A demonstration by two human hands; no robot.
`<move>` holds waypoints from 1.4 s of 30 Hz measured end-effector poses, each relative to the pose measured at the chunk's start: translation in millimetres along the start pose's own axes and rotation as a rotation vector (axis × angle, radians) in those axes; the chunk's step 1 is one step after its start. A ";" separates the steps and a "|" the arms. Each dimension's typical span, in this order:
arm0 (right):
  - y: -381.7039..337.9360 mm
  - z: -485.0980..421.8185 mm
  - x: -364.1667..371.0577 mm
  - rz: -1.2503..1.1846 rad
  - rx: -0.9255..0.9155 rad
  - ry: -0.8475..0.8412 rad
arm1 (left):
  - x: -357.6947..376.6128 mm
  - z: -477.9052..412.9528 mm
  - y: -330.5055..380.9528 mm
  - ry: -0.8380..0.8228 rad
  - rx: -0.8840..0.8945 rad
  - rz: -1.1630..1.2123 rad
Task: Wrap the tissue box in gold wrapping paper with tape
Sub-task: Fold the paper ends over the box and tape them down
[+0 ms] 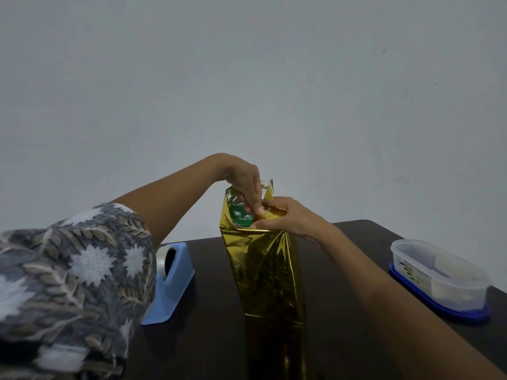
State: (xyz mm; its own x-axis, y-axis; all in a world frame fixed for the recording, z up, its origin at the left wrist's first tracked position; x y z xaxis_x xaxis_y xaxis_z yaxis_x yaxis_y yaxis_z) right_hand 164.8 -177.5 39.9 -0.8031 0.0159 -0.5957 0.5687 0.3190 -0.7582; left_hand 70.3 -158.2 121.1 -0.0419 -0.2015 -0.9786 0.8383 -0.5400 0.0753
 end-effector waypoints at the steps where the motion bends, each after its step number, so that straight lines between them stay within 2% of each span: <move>1: -0.4 -0.2 0.1 0.010 -0.005 0.001 | 0.2 -1.2 0.3 0.000 -0.001 -0.007; 10: 2.3 -2.6 0.3 0.032 0.011 0.011 | 1.6 -11.1 -6.3 0.006 -0.095 -0.259; 15: 1.3 -2.2 1.2 0.037 -0.007 -0.003 | -6.0 -1.1 -12.3 0.242 -0.222 -0.500; 18: 2.6 -1.0 -0.4 0.064 0.000 0.006 | -13.1 8.4 -24.8 0.357 -0.223 -0.581; 23: -1.3 2.7 3.1 -0.023 -0.052 -0.026 | -0.1 4.4 -35.1 0.422 -0.106 -0.181; 25: -2.2 2.6 3.9 -0.044 -0.070 -0.025 | 11.7 -0.5 -33.0 0.395 -0.127 -0.177; 29: -2.2 4.0 1.9 -0.030 -0.060 -0.016 | 10.0 1.1 -37.7 0.512 -0.176 -0.215; 31: -2.1 3.7 3.2 -0.054 -0.059 -0.028 | 13.1 3.0 -38.6 0.491 -0.171 -0.138; 33: -3.6 4.5 2.9 -0.050 -0.078 -0.030 | 16.0 4.8 -36.3 0.489 -0.194 -0.199; 36: 0.1 1.9 1.9 0.005 -0.010 -0.016 | 11.6 17.7 -31.9 0.706 -0.214 -0.387; 39: 4.9 1.7 1.7 -0.015 -0.010 0.027 | 6.0 36.9 -42.2 0.910 -0.206 -0.077; 40: 5.8 4.1 3.1 -0.062 -0.027 0.051 | 7.2 40.0 -46.6 0.888 -0.216 0.007; 42: 8.7 12.3 8.3 -0.228 -0.022 0.079 | 16.6 41.8 -50.3 0.733 -0.227 0.119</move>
State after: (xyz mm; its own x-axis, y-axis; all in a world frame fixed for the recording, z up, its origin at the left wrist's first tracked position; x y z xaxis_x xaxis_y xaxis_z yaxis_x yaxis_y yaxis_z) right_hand 165.3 -186.3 25.1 -0.9221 0.0146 -0.3867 0.3679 0.3435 -0.8641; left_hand 4.7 -168.6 109.1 0.3597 0.3871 -0.8490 0.9087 -0.3520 0.2245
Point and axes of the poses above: each hand's wrist, its own z-axis away from the middle knuckle, its own x-axis out of the palm, y = z × x, the point moved 5 cm from there along -z, towards the middle knuckle, and after that the axes turned 9 degrees about x, right-handed, at the moved point
